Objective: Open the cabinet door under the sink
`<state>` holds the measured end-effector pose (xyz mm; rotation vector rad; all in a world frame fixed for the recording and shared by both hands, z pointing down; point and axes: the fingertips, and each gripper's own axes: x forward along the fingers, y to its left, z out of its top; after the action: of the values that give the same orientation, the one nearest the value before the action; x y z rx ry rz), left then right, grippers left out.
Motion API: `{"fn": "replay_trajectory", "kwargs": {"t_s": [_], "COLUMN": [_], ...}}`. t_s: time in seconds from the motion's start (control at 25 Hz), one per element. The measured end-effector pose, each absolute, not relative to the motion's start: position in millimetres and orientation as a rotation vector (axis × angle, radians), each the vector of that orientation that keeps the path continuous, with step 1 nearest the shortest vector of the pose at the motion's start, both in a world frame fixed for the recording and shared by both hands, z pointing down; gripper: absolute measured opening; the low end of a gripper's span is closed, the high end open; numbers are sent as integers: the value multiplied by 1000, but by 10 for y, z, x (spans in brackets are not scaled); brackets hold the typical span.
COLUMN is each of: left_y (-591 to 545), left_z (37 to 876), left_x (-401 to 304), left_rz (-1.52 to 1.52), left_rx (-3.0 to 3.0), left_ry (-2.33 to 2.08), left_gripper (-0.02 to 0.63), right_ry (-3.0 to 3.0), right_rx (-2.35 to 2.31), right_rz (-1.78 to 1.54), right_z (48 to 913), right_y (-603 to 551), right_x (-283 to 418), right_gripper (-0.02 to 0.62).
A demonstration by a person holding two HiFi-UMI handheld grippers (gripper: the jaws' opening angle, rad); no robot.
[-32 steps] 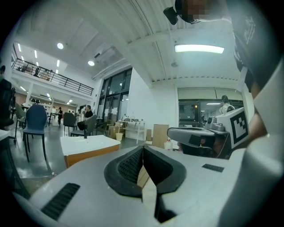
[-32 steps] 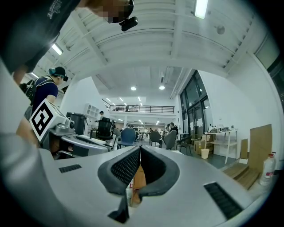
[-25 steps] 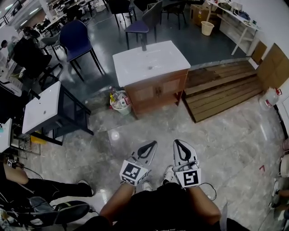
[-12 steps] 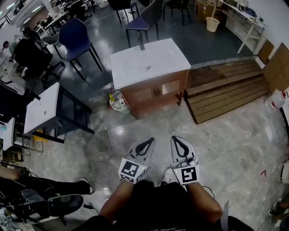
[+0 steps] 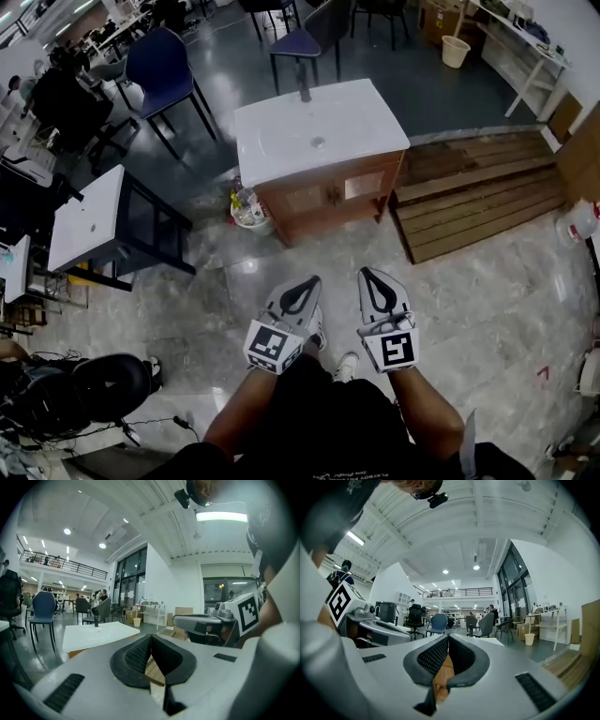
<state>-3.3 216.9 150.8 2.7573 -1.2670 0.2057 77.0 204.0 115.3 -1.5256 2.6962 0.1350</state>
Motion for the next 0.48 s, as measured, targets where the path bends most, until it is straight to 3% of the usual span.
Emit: {"fn": "replay_trajectory", "kwargs": {"t_s": [0.48], "left_y": [1147], "left_z": [1749], "left_x": [-290], "left_rz": [238], "left_rx": [2743], "left_ry": [-1208], "left_gripper": [23], "right_ry": [2740], "right_rx": [-1583], "right_rz": [90], "right_z": [1390], "right_y": [1038], "right_x": [479], "right_gripper": [23]}}
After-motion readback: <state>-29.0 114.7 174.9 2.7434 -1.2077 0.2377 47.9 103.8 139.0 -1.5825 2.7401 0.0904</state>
